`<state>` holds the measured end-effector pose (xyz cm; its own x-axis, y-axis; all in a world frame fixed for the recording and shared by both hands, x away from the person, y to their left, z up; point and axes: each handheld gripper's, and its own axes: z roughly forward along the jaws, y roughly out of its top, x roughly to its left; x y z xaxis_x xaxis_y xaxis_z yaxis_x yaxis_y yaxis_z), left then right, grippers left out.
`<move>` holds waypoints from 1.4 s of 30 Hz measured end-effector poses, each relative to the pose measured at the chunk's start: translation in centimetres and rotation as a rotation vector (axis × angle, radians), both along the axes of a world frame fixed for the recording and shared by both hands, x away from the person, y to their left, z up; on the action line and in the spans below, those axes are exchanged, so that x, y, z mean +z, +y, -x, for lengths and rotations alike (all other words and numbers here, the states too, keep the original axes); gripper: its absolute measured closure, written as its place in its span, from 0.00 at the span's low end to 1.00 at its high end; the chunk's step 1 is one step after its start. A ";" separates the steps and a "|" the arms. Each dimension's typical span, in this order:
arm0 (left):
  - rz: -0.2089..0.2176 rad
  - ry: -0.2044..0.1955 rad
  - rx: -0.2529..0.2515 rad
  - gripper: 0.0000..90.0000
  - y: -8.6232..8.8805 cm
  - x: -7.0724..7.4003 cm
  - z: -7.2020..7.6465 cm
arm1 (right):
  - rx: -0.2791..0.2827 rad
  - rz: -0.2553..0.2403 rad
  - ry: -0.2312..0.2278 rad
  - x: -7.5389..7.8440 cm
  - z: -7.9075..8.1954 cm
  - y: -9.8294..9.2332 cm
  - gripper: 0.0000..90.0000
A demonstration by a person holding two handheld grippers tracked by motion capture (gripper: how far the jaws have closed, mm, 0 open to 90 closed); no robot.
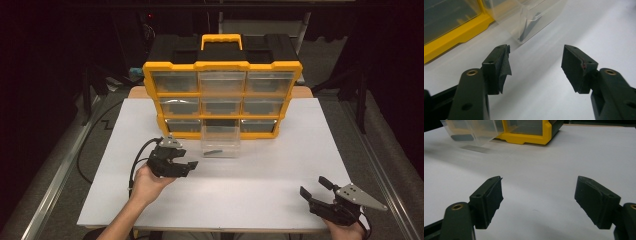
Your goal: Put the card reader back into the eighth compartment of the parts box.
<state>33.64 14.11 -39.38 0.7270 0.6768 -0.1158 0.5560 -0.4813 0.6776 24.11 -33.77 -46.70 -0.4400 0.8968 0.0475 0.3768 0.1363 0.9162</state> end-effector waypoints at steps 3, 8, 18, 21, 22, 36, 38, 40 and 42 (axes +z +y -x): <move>0.003 0.000 0.008 0.44 0.3 -0.2 0.1 | 0.000 -0.001 0.001 0.0 0.0 0.0 0.25; 0.011 -0.007 0.023 0.43 0.8 -0.4 0.3 | 0.001 0.001 0.000 0.0 0.0 0.0 0.25; 0.019 -0.011 0.037 0.42 1.5 -0.8 0.5 | 0.000 -0.001 0.002 0.0 0.0 0.0 0.25; 0.022 -0.014 0.043 0.42 1.8 -0.8 0.6 | 0.000 -0.001 0.002 0.0 0.0 0.0 0.25; 0.023 -0.014 0.044 0.42 1.9 -0.8 0.7 | 0.000 -0.001 0.002 0.0 0.0 0.0 0.25; 0.034 -0.042 0.059 0.42 2.9 -1.3 1.4 | -0.001 -0.001 0.004 0.0 0.0 0.0 0.25; 0.036 -0.047 0.064 0.42 3.0 -1.4 1.5 | -0.001 0.000 0.003 0.0 0.0 0.0 0.25; 0.039 -0.047 0.071 0.41 3.2 -1.5 1.5 | -0.001 0.000 0.004 0.0 0.0 0.1 0.25; 0.041 -0.048 0.073 0.41 3.4 -1.5 1.6 | -0.002 -0.001 0.004 0.0 0.0 0.0 0.25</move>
<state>32.09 17.46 -40.92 0.6815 0.7234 -0.1102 0.5547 -0.4125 0.7226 24.11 -33.73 -46.71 -0.4376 0.8978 0.0501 0.3810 0.1347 0.9147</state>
